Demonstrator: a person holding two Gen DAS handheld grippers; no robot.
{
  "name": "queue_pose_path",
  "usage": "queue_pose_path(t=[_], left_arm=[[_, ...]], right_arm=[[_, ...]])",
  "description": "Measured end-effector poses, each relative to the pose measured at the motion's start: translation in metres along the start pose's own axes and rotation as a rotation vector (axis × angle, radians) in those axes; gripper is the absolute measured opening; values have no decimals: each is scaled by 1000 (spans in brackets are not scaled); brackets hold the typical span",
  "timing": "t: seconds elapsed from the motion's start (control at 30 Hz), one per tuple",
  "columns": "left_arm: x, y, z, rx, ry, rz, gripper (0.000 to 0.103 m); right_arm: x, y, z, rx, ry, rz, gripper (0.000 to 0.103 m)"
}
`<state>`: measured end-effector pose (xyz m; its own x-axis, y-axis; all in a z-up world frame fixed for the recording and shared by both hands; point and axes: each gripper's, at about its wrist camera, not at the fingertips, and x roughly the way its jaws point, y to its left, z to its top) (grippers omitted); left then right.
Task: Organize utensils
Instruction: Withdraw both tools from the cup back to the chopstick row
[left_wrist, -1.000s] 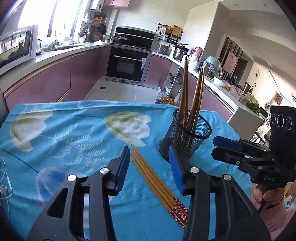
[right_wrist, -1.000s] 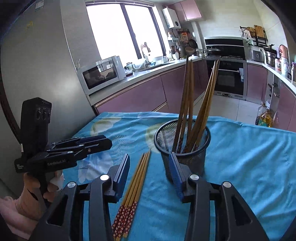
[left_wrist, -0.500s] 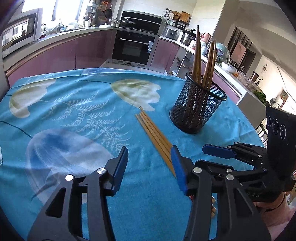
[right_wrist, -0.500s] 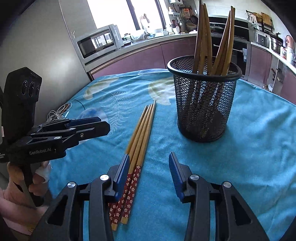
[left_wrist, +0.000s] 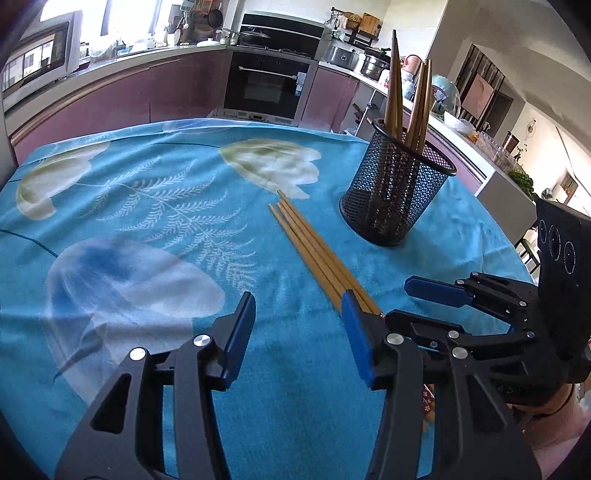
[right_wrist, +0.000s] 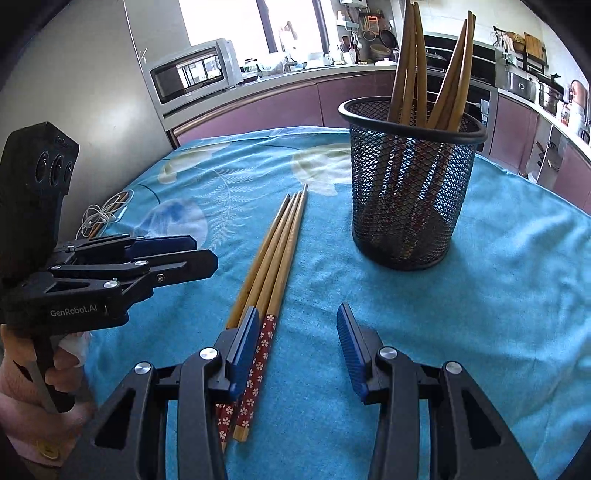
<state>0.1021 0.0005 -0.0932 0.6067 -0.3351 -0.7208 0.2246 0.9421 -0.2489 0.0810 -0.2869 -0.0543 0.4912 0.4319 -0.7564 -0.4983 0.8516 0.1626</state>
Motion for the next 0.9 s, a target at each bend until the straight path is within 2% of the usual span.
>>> queue_pose_path(t=[0.5, 0.9], left_arm=[[13, -11, 1, 35, 33, 11, 49], [27, -22, 2, 82, 61, 58, 48]], right_arm=[[2, -3, -2, 14, 4, -17, 42], [0, -7, -3, 21, 3, -9, 42]])
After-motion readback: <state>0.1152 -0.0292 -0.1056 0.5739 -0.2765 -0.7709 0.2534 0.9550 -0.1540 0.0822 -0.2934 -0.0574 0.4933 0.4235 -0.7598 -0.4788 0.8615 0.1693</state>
